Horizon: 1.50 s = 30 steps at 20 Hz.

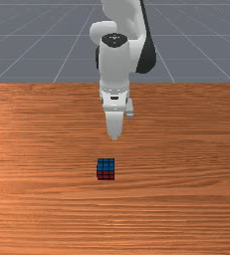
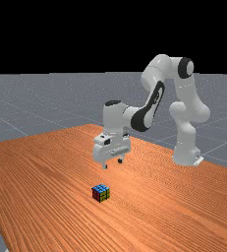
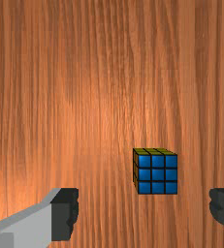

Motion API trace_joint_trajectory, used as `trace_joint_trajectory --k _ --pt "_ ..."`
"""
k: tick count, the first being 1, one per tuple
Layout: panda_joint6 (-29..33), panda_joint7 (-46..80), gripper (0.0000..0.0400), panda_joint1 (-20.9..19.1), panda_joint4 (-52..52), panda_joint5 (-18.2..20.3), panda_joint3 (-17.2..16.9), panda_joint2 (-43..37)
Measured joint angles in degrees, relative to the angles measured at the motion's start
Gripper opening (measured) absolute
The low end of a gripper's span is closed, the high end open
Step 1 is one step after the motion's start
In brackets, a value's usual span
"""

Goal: Rotate the cube till the blue face upward

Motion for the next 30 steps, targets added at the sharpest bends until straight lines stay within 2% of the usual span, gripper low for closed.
trace_joint_trajectory --k 1,2,4,5,6,7,9,11,14,30 --pt "0.0 0.0 0.0249 0.0 0.0 0.0 0.0 0.0" --pt "-0.1 1.1 0.0308 0.2 0.1 0.1 -0.2 0.1" --pt "-0.2 2.2 0.0366 0.3 0.1 0.2 -0.4 0.1" --pt "1.1 3.7 0.0223 0.4 -0.3 0.4 -0.8 0.7" --pt "2.1 5.3 0.0135 0.5 -0.9 0.5 -1.4 1.3" --pt "2.5 7.2 0.0082 0.6 -1.2 0.6 -1.9 1.8" --pt "2.3 11.4 0.0030 1.1 -1.1 0.9 -2.9 2.4" --pt "1.7 15.8 0.0011 2.0 -0.6 1.1 -3.7 2.7" --pt "0.8 22.4 0.0003 3.3 -0.1 1.5 -4.9 2.9" --pt "-4.1 55.9 0.0000 8.7 3.2 5.1 -10.8 5.0"
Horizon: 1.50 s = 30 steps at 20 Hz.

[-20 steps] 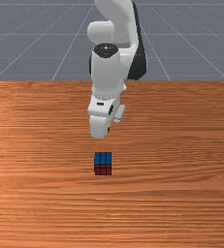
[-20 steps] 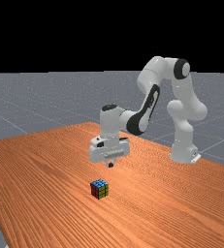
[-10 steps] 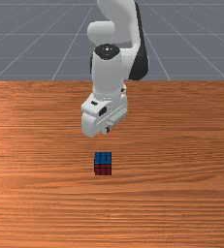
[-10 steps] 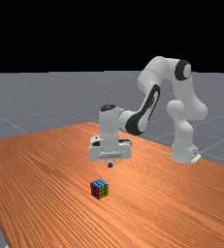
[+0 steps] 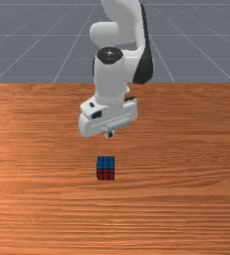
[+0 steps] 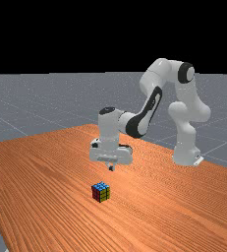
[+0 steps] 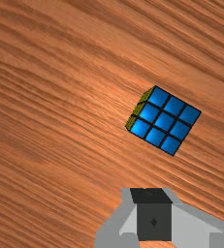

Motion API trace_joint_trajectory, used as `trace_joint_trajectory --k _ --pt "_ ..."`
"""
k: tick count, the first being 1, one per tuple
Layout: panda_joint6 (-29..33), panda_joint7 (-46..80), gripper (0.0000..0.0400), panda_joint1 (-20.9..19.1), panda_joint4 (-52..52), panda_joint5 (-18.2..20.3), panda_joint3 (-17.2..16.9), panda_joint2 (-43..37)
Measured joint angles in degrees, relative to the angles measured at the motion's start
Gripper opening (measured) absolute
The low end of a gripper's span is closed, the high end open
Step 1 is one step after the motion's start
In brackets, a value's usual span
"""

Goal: Rotate the cube till the blue face upward

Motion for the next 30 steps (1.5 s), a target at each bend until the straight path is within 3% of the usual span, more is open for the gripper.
trace_joint_trajectory --k 14,22,30 --pt "-3.5 26.8 0.0000 3.4 3.8 4.7 -4.3 2.9" --pt "-3.8 28.1 0.0000 2.0 17.3 5.6 -3.5 13.8" --pt "-2.6 28.6 0.0000 1.8 18.7 6.1 -3.0 17.7"
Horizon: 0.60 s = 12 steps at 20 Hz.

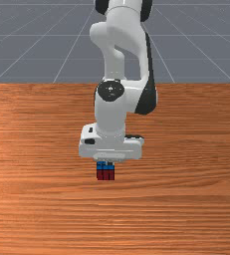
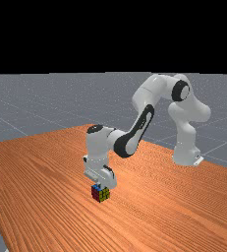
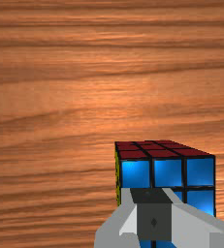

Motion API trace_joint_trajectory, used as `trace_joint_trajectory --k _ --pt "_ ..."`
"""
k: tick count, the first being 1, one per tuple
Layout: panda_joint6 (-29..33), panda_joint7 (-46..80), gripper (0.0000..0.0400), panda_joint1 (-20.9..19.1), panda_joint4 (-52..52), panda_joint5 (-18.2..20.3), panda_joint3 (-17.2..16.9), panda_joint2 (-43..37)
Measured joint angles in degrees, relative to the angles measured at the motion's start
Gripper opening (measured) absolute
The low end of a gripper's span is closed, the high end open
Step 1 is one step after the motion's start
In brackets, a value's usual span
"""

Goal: Rotate the cube till the blue face upward

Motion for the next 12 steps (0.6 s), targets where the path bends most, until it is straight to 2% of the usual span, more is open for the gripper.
trace_joint_trajectory --k 3,6,7,9,12 --pt "0.7 0.3 0.0001 0.0 -0.2 0.3 0.1 0.0" --pt "0.8 1.1 0.0044 0.5 -0.6 1.1 0.9 -0.4" --pt "0.9 1.5 0.0044 1.1 -0.9 1.4 1.5 -0.7" --pt "1.8 2.1 0.0013 2.6 -1.5 2.2 3.1 -0.5" --pt "2.1 2.7 0.0003 4.0 -2.2 3.1 4.8 0.6"
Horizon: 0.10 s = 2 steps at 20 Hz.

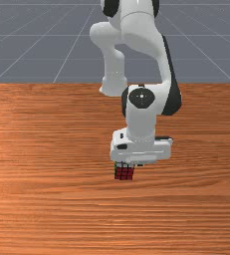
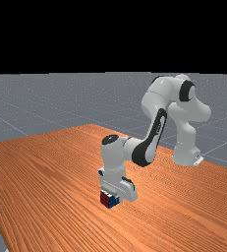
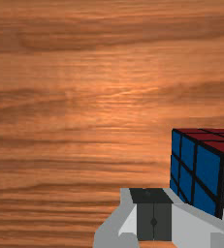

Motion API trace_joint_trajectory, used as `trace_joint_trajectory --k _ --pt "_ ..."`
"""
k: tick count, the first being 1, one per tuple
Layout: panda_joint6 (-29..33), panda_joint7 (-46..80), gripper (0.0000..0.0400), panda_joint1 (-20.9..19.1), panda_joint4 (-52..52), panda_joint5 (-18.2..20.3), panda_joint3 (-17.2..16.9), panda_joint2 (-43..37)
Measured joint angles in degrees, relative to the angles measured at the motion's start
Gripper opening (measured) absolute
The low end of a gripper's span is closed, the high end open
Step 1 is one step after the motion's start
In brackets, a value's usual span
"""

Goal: Rotate the cube till the blue face upward

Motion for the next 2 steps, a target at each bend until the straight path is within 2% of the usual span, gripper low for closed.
trace_joint_trajectory --k 2 --pt "-0.2 0.5 0.0001 0.9 -0.1 -0.5 0.0 0.0"
